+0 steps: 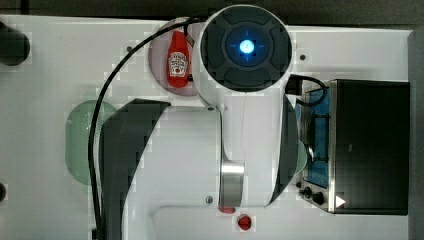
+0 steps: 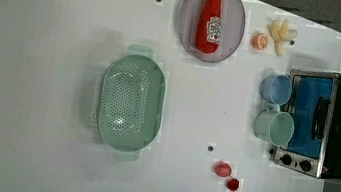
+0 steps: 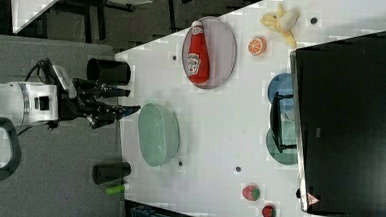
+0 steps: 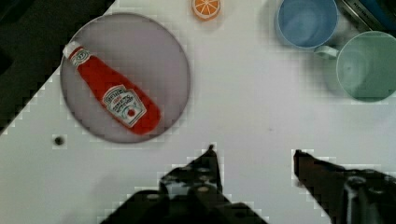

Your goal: Drag strainer left to right.

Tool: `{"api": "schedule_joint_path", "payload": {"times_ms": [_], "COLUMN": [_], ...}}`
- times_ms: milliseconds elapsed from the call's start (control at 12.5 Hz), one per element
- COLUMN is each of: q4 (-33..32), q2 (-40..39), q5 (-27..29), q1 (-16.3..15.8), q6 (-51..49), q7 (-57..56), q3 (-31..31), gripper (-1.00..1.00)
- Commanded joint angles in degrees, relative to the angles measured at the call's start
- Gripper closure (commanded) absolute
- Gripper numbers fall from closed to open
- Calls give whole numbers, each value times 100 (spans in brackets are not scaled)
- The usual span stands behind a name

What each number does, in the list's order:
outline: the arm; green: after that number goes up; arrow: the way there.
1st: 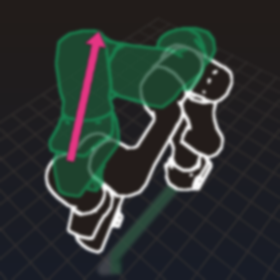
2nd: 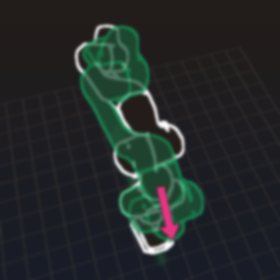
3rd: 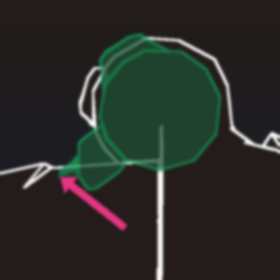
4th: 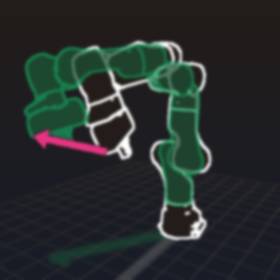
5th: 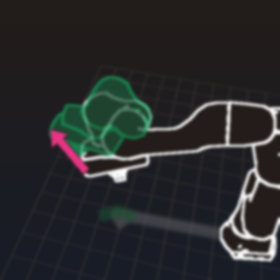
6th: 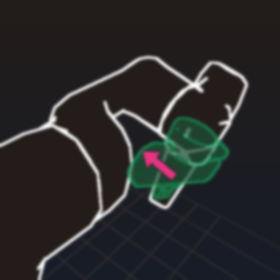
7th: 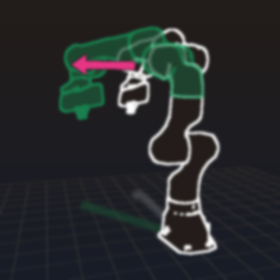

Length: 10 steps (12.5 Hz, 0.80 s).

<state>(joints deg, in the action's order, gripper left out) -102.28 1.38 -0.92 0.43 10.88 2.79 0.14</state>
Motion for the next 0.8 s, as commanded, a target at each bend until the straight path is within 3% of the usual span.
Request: {"api": "schedule_joint_path", "payload": {"times_ms": [80,240,480,800], "q4": [-617,-619,-622,-630], "q2": [1869,1818,1604,1037], "q5": [-176,-172,-168,-168], "q1": [-62,-92,-170,-191], "q6": [-1071,-1066,-999,-615], "q7": [336,338,541,1821], "q3": [-303,-96,534,1635], "gripper": [-58,-99,-100,-100]}}
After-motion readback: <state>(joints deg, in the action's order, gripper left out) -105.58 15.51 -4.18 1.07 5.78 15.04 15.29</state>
